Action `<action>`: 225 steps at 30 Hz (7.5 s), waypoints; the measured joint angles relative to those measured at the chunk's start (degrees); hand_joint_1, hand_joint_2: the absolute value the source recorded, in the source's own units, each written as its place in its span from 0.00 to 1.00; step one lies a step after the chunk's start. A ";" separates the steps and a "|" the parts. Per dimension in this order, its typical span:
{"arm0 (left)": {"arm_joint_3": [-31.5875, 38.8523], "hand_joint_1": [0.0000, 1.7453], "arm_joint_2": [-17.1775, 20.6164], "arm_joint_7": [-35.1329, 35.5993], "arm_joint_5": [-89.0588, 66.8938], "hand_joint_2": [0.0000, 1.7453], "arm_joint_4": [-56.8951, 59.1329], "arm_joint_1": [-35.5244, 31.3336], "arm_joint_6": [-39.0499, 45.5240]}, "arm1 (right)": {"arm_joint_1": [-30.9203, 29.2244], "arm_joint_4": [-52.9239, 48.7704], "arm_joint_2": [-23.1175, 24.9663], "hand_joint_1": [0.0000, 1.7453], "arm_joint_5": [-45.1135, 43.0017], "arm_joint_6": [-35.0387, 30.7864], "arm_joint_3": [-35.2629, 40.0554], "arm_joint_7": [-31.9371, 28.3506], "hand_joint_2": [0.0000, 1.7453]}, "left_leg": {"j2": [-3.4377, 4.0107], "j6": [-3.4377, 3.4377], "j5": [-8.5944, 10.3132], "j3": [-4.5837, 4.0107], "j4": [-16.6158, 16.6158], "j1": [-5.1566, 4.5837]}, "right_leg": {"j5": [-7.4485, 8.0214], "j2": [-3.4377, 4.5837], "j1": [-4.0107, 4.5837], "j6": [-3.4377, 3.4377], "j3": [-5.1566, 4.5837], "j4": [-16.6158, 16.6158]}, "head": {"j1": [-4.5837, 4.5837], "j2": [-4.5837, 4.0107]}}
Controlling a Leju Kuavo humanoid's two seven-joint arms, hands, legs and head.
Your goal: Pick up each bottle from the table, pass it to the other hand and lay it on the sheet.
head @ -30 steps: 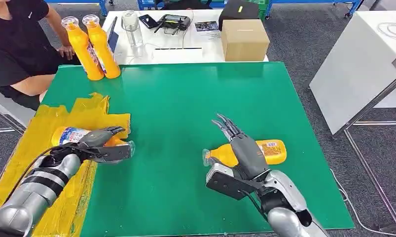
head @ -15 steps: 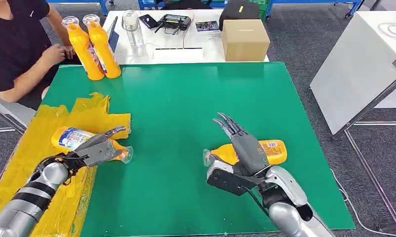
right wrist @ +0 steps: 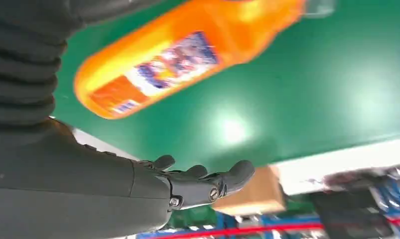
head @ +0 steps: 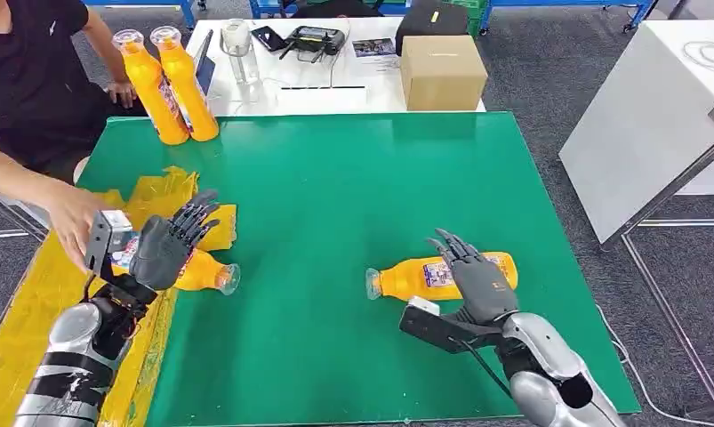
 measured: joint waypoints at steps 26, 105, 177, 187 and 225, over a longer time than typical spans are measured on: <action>0.18 0.00 -2.69 6.21 16.28 0.00 1.97 -3.23 -1.73 | -2.81 15.58 -2.16 0.00 -2.36 4.85 -6.36 0.42 1.00 | 0.01 0.00 0.02 0.01 0.01 0.02 | 0.02 0.02 0.03 0.01 0.01 0.01 | 0.00 0.00; -7.48 0.00 -9.15 3.93 18.46 0.00 21.07 -20.37 -4.85 | -12.49 26.25 -16.63 1.00 -9.62 16.02 16.00 -9.66 1.00 | 0.04 0.15 0.04 0.42 0.34 0.04 | 0.15 0.05 0.03 0.23 0.48 -0.03 | -0.13 0.00; -7.67 0.00 -10.05 9.96 15.43 1.00 -5.63 2.23 7.50 | 0.51 3.67 15.63 1.00 -14.88 -11.65 -5.44 -4.04 1.00 | 0.27 0.22 0.13 -0.53 0.31 0.06 | 0.35 0.20 0.10 0.16 -0.37 0.01 | -0.13 0.00; -12.48 0.00 -11.84 9.22 17.44 1.00 -10.12 3.65 7.76 | 0.00 3.41 17.35 1.00 -14.49 -12.57 -1.18 -3.89 1.00 | 0.26 0.22 0.14 -0.53 0.31 0.07 | 0.35 0.19 0.11 0.16 -0.37 0.01 | -0.15 0.00; -16.85 0.00 -12.74 10.49 22.44 1.00 -9.51 2.39 7.56 | -5.68 10.84 20.15 1.00 -10.51 -9.95 14.71 -1.77 1.00 | 0.30 0.21 0.15 -0.56 0.31 0.07 | 0.35 0.20 0.11 0.16 -0.46 0.01 | -0.13 0.00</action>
